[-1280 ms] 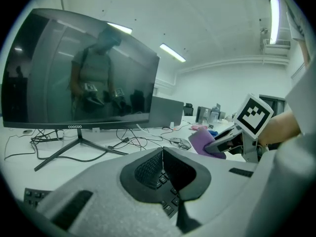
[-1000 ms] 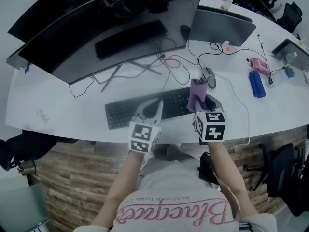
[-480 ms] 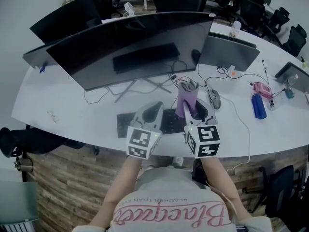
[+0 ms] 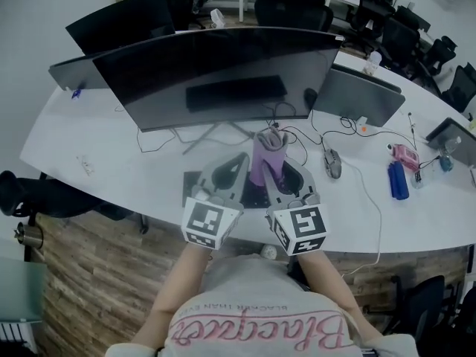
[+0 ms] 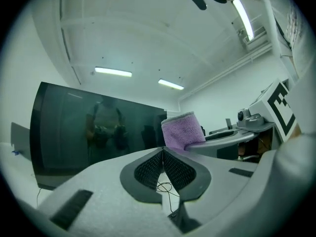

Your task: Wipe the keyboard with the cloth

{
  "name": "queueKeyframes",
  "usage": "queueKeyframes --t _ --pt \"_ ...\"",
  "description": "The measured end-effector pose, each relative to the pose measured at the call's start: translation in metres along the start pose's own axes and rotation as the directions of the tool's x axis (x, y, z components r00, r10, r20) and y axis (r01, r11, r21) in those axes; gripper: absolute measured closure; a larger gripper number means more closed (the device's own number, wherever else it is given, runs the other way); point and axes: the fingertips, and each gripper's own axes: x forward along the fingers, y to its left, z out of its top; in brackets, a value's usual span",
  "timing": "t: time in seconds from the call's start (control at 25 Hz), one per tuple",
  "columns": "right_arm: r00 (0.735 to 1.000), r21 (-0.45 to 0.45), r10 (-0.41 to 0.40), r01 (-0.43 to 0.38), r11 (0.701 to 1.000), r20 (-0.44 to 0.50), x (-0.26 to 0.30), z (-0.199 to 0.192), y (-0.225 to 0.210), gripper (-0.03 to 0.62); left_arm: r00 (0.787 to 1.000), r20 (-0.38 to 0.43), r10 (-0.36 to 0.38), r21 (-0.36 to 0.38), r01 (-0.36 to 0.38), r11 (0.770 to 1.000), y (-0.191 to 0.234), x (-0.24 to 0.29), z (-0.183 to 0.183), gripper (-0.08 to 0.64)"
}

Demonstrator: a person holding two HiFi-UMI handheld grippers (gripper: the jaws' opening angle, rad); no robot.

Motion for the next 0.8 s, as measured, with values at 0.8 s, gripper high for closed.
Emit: queueKeyframes --t 0.8 --pt "0.998 -0.035 -0.003 0.005 0.999 0.065 -0.012 -0.010 0.030 0.505 0.998 0.021 0.057 -0.044 -0.056 0.997 0.002 -0.024 -0.012 0.555"
